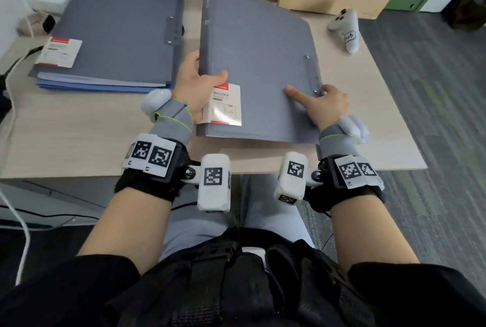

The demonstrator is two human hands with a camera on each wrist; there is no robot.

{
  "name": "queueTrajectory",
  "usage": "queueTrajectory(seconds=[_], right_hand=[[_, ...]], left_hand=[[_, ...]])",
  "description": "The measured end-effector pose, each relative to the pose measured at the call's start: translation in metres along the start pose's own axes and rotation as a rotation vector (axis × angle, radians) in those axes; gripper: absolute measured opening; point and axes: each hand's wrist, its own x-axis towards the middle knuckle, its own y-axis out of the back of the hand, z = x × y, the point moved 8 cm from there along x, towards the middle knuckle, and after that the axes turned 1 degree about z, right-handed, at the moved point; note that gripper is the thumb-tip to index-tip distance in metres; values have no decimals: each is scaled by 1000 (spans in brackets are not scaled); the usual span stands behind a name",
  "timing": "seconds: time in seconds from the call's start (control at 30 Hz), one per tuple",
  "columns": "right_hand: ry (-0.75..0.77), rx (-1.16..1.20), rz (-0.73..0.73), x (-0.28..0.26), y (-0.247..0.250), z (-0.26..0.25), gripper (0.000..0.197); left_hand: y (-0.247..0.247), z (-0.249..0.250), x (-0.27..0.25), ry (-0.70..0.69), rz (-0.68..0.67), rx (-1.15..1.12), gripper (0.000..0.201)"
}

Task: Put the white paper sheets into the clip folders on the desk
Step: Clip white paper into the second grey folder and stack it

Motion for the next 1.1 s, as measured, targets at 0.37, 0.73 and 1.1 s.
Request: queueTrajectory(seconds=[0.37,0.73,1.1], right_hand=[[186,548,-125,-16,-70,-100,79],[199,518,-270,-43,-165,-187,80],[78,336,-265,-35,-208,-210,79]], left_hand=[[113,51,15,-316,129,240,37],[222,54,60,-139,432,777,49],[248,42,114,23,349,903,45]])
